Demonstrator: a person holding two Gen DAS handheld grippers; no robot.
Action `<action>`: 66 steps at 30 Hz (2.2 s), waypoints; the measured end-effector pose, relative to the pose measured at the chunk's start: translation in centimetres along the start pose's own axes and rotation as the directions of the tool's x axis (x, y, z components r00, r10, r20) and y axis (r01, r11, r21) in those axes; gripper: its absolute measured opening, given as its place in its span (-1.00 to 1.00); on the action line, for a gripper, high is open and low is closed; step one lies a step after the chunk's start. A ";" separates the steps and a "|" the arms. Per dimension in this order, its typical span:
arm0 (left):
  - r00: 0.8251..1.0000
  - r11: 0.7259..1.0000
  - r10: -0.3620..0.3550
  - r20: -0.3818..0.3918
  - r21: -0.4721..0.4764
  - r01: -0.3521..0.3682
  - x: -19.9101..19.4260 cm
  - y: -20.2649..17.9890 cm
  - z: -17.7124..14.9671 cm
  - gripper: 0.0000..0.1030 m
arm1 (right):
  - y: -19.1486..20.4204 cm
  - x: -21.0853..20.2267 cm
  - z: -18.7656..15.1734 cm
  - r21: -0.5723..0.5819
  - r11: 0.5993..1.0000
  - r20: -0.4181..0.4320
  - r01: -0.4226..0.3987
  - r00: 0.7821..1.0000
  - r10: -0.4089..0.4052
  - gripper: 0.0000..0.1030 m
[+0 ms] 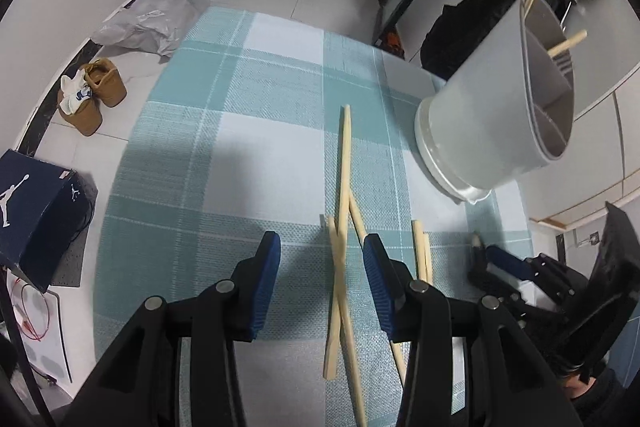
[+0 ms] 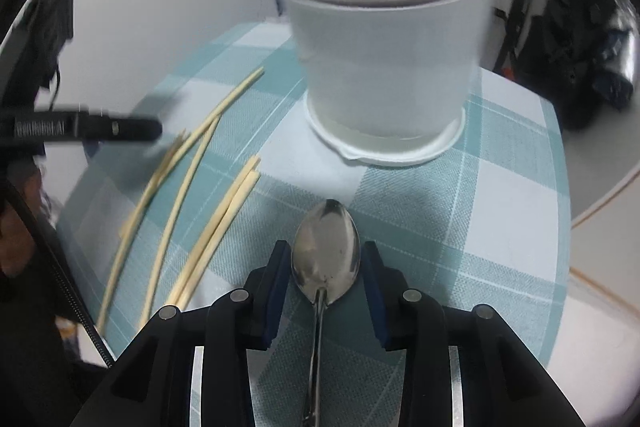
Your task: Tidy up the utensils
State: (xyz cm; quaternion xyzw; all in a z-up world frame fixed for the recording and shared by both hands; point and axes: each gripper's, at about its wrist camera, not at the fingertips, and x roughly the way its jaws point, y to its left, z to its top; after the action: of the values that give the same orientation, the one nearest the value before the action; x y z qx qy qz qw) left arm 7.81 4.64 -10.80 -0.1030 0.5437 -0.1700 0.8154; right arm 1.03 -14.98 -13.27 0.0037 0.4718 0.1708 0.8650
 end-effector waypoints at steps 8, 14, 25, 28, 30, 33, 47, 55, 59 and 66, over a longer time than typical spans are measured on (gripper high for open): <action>1.000 0.999 0.029 -0.006 0.028 -0.028 0.6 -0.8 0.0 -0.40 | -2.2 -3.0 0.2 0.110 0.989 0.186 -0.099 0.980 0.077 -0.33; 0.998 0.997 0.068 -0.009 0.032 -0.068 1.0 -1.4 -0.1 -0.91 | -2.8 -4.1 0.8 0.133 0.983 0.262 -0.128 0.961 0.089 -0.33; 0.995 0.995 0.101 0.024 -0.011 -0.101 0.6 -1.3 0.0 -0.98 | -3.0 -5.5 0.5 0.149 0.979 0.303 -0.139 0.949 0.089 -0.33; 0.992 0.996 0.090 0.084 -0.014 -0.090 -0.8 -1.8 0.2 -0.98 | -3.1 -5.9 0.5 0.156 0.978 0.323 -0.139 0.943 0.082 -0.33; 0.989 0.997 0.075 0.126 -0.019 -0.073 -1.8 -2.0 0.3 -0.98 | -3.0 -6.4 0.4 0.157 0.978 0.344 -0.136 0.936 0.075 -0.33; 0.975 0.998 0.052 0.217 -0.040 -0.045 -4.1 -2.3 0.2 -0.98 | -2.9 -7.2 0.2 0.158 0.979 0.372 -0.128 0.926 0.061 -0.33; 0.926 0.999 0.044 0.375 0.010 -0.052 -8.3 -4.6 0.0 -0.99 | -2.1 -12.2 -0.4 0.176 0.970 0.529 -0.168 0.847 0.050 -0.33; 0.932 0.999 0.026 0.362 0.036 -0.041 -10.0 -5.3 -0.3 -0.99 | -1.8 -14.9 0.0 0.181 0.969 0.596 -0.168 0.803 0.028 -0.33; 0.931 0.999 -0.015 0.364 0.052 -0.004 -11.3 -6.1 0.5 -0.99 | -2.4 -15.8 0.6 0.200 0.962 0.613 -0.187 0.790 0.026 -0.33; 0.887 0.989 -0.137 0.440 0.108 0.099 -15.4 -9.6 4.5 -0.99 | -3.2 -18.3 3.7 0.198 0.963 0.682 -0.184 0.731 -0.001 -0.33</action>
State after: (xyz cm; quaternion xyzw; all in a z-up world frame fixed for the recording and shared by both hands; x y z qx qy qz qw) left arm 4.98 1.74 7.40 -0.1383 0.3272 -0.2134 0.9101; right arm -4.10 -22.86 3.13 0.1991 0.1423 0.1391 0.9596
